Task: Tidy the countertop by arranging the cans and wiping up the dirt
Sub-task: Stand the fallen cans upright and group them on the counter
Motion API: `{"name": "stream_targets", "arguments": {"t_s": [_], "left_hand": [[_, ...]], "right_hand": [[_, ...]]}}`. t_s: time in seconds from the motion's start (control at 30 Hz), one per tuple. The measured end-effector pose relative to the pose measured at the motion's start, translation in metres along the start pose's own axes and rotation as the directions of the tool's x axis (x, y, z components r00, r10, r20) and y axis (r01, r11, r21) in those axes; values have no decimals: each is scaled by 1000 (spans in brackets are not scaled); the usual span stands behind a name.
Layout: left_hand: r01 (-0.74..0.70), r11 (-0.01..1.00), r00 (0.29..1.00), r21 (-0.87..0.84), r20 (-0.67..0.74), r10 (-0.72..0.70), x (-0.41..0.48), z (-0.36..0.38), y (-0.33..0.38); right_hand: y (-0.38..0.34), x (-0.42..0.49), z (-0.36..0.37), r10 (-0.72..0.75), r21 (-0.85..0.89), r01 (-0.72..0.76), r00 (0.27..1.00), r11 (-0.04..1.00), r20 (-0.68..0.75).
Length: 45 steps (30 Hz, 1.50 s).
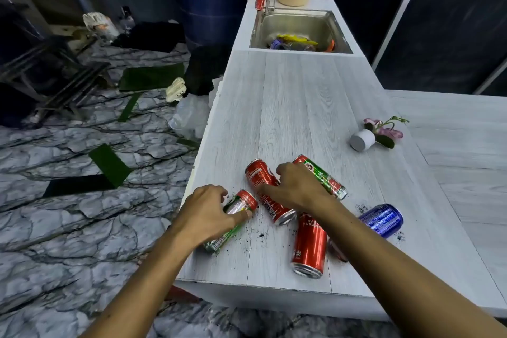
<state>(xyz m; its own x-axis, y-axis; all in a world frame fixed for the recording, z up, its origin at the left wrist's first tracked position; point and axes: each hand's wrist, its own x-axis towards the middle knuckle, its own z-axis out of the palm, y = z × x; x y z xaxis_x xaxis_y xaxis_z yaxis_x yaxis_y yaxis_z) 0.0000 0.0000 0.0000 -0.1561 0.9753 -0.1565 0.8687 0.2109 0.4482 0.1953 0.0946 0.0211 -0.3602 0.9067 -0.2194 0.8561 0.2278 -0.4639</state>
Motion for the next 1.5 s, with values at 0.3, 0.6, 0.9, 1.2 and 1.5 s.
{"name": "stream_targets", "arguments": {"t_s": [0.3, 0.6, 0.9, 1.2, 1.5], "left_hand": [[33, 992, 998, 121, 50, -39, 2, 6, -1], [72, 997, 997, 38, 20, -73, 1, 3, -3], [76, 966, 980, -247, -160, -118, -7, -8, -5], [33, 919, 949, -392, -277, -152, -18, -14, -2], [-63, 902, 908, -426, -400, -125, -15, -9, 4]], "right_hand": [[-5, 7, 9, 82, -80, -79, 996, 994, 31], [-6, 10, 8, 114, -31, -112, 993, 993, 43], [-8, -9, 13, 47, 174, -44, 999, 984, -16], [-6, -37, 21, 28, 387, 59, 977, 920, -213], [-2, -51, 28, 49, 494, 139, 936, 858, -349]]}}
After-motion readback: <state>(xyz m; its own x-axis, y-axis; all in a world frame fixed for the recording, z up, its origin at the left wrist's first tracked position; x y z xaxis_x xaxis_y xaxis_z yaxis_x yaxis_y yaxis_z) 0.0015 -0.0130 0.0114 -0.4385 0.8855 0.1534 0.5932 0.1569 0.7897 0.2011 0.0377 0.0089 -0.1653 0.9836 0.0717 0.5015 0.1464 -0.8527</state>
